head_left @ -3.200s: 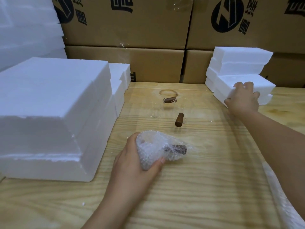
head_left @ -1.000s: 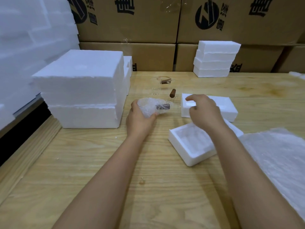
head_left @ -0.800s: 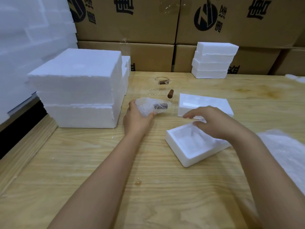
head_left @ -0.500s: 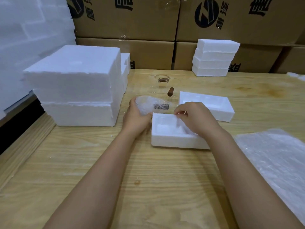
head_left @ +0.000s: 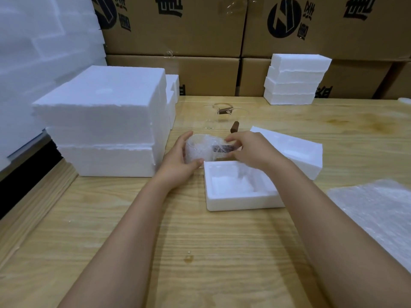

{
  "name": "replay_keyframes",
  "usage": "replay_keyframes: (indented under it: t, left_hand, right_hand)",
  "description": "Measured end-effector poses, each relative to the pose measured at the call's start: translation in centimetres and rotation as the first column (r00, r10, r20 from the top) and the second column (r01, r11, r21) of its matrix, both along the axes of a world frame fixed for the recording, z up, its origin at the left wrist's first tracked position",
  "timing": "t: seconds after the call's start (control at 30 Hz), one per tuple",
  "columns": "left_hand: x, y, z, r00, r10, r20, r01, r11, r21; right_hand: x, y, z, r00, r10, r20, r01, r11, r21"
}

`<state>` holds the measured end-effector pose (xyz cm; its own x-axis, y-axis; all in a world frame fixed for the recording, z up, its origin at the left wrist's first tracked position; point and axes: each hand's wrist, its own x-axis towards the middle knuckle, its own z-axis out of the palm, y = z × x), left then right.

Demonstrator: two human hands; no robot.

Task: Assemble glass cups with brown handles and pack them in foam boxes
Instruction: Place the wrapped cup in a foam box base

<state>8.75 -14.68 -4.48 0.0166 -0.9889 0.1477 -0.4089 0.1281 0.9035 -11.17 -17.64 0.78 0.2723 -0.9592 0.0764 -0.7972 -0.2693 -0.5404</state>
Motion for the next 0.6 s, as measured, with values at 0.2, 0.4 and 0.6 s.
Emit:
replay_keyframes:
  t: [0.2, 0.4, 0.6]
  left_hand:
    - [-0.7, 0.1, 1.1, 0.997, 0.045, -0.059, -0.055, 0.983, -0.173]
    - [-2.0, 1.2, 4.7, 0.996, 0.011, -0.083, -0.036, 0.949, -0.314]
    - [-2.7, 2.4, 6.1, 0.979, -0.132, -0.154, 0.079, 0.947, -0.311]
  right_hand:
    - [0.0, 0.1, -0.4, 0.984, -0.045, 0.174, 0.067, 0.99, -0.121]
    - [-2.5, 1.5, 2.1, 0.904, 0.017, 0.428, 0.05, 0.988, -0.144]
    - [-5.1, 2.9, 3.3, 0.885, 0.057, 0.463, -0.049, 0.998, -0.03]
